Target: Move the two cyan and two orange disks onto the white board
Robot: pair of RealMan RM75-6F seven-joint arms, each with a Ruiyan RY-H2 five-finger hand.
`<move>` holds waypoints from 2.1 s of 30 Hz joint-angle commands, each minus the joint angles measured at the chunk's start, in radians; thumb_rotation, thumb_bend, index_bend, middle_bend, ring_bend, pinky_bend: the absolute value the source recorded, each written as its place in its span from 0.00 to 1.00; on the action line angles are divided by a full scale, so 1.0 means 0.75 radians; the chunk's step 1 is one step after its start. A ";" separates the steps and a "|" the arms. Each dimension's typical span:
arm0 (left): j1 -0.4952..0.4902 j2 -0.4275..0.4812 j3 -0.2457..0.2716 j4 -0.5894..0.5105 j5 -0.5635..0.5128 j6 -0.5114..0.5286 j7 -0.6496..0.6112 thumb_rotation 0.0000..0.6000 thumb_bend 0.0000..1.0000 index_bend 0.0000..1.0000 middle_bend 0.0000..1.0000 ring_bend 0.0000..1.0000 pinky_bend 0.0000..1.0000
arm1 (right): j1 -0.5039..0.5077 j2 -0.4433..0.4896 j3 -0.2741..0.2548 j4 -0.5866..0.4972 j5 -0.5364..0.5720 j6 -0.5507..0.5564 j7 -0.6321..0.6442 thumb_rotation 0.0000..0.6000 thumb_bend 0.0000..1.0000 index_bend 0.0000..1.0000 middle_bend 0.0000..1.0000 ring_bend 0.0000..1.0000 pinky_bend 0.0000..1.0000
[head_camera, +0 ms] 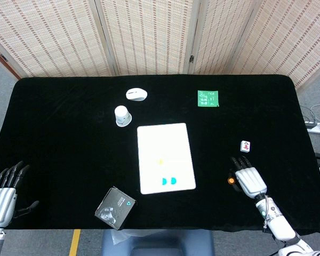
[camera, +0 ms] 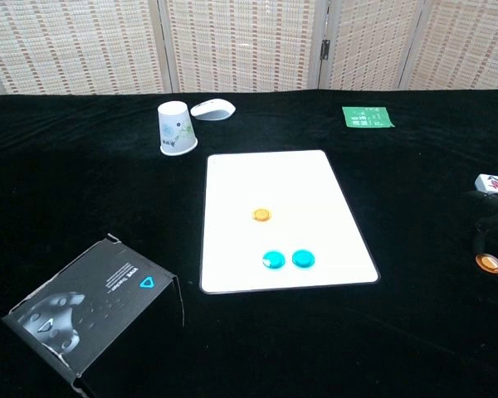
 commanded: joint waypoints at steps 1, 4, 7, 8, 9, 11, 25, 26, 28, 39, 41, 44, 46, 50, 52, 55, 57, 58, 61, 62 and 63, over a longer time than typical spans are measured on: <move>0.000 0.000 0.000 0.000 -0.001 0.000 0.000 1.00 0.19 0.08 0.00 0.01 0.00 | -0.001 0.001 0.004 -0.001 0.002 -0.004 0.000 1.00 0.42 0.47 0.04 0.00 0.00; 0.000 0.001 0.000 0.001 -0.001 0.000 -0.001 1.00 0.19 0.08 0.00 0.01 0.00 | -0.004 0.008 0.009 -0.012 -0.010 0.008 0.010 1.00 0.43 0.48 0.04 0.00 0.00; -0.001 0.002 -0.002 -0.001 0.001 0.002 -0.001 1.00 0.19 0.08 0.00 0.01 0.00 | -0.003 0.028 0.018 -0.045 -0.034 0.033 0.018 1.00 0.42 0.49 0.05 0.00 0.00; -0.001 0.002 -0.002 -0.001 0.001 0.003 -0.001 1.00 0.19 0.08 0.00 0.01 0.00 | 0.000 0.037 0.022 -0.059 -0.042 0.040 0.019 1.00 0.42 0.49 0.05 0.00 0.00; -0.001 0.003 -0.002 -0.002 0.001 0.003 -0.002 1.00 0.19 0.08 0.00 0.01 0.00 | 0.005 0.046 0.027 -0.077 -0.048 0.044 0.019 1.00 0.42 0.49 0.05 0.00 0.00; 0.000 0.005 -0.003 -0.003 0.001 0.006 -0.003 1.00 0.19 0.08 0.00 0.01 0.00 | 0.025 0.070 0.047 -0.126 -0.057 0.041 0.017 1.00 0.42 0.49 0.05 0.00 0.00; 0.007 0.015 -0.004 -0.003 -0.001 0.019 -0.014 1.00 0.19 0.08 0.00 0.01 0.00 | 0.313 0.010 0.275 -0.301 0.126 -0.232 -0.204 1.00 0.42 0.49 0.05 0.00 0.00; 0.008 0.015 -0.004 -0.003 -0.001 0.019 -0.014 1.00 0.19 0.08 0.00 0.01 0.00 | 0.327 -0.002 0.282 -0.298 0.141 -0.246 -0.220 1.00 0.42 0.49 0.05 0.00 0.00; 0.009 0.015 -0.003 0.001 -0.007 0.016 -0.015 1.00 0.19 0.08 0.00 0.01 0.00 | 0.406 -0.082 0.327 -0.259 0.221 -0.323 -0.280 1.00 0.42 0.49 0.05 0.00 0.00; 0.017 0.011 -0.002 0.023 -0.029 0.008 -0.031 1.00 0.19 0.08 0.00 0.01 0.00 | 0.569 -0.278 0.372 -0.122 0.456 -0.411 -0.446 1.00 0.42 0.49 0.04 0.00 0.00; 0.018 0.010 -0.002 0.025 -0.029 0.009 -0.032 1.00 0.19 0.08 0.00 0.01 0.00 | 0.587 -0.296 0.373 -0.107 0.475 -0.412 -0.459 1.00 0.42 0.49 0.04 0.00 0.00; 0.018 0.009 -0.004 0.028 -0.031 0.008 -0.035 1.00 0.19 0.08 0.00 0.01 0.00 | 0.608 -0.315 0.371 -0.091 0.499 -0.411 -0.474 1.00 0.42 0.49 0.04 0.00 0.00; 0.019 0.008 -0.004 0.030 -0.032 0.008 -0.037 1.00 0.19 0.08 0.00 0.01 0.00 | 0.619 -0.323 0.368 -0.085 0.511 -0.408 -0.483 1.00 0.42 0.49 0.04 0.00 0.00; 0.020 0.006 -0.003 0.035 -0.035 0.006 -0.040 1.00 0.19 0.08 0.00 0.01 0.00 | 0.634 -0.332 0.358 -0.074 0.529 -0.402 -0.496 1.00 0.42 0.48 0.04 0.00 0.00; 0.020 0.005 -0.003 0.038 -0.035 0.005 -0.039 1.00 0.19 0.08 0.00 0.01 0.00 | 0.639 -0.335 0.355 -0.070 0.537 -0.400 -0.496 1.00 0.42 0.47 0.04 0.00 0.00; 0.021 0.004 -0.003 0.039 -0.036 0.005 -0.042 1.00 0.19 0.08 0.00 0.01 0.00 | 0.647 -0.339 0.347 -0.061 0.542 -0.396 -0.497 1.00 0.43 0.45 0.03 0.00 0.00; 0.023 0.003 -0.004 0.042 -0.038 0.007 -0.044 1.00 0.19 0.08 0.00 0.01 0.00 | 0.650 -0.341 0.341 -0.057 0.543 -0.392 -0.497 1.00 0.42 0.43 0.03 0.00 0.00; 0.023 0.003 -0.004 0.043 -0.039 0.006 -0.045 1.00 0.19 0.08 0.00 0.01 0.00 | 0.651 -0.341 0.339 -0.056 0.544 -0.391 -0.496 1.00 0.42 0.41 0.02 0.00 0.00; 0.023 0.001 -0.003 0.047 -0.038 0.004 -0.050 1.00 0.19 0.08 0.00 0.01 0.00 | 0.654 -0.342 0.331 -0.056 0.543 -0.389 -0.488 1.00 0.42 0.33 0.01 0.00 0.00; 0.023 0.000 -0.003 0.048 -0.037 0.004 -0.051 1.00 0.19 0.08 0.00 0.01 0.00 | 0.655 -0.341 0.329 -0.057 0.540 -0.384 -0.486 1.00 0.42 0.31 0.01 0.00 0.00; 0.023 0.000 -0.003 0.049 -0.037 0.004 -0.051 1.00 0.19 0.08 0.00 0.01 0.00 | 0.656 -0.340 0.326 -0.058 0.536 -0.381 -0.485 1.00 0.42 0.29 0.01 0.00 0.00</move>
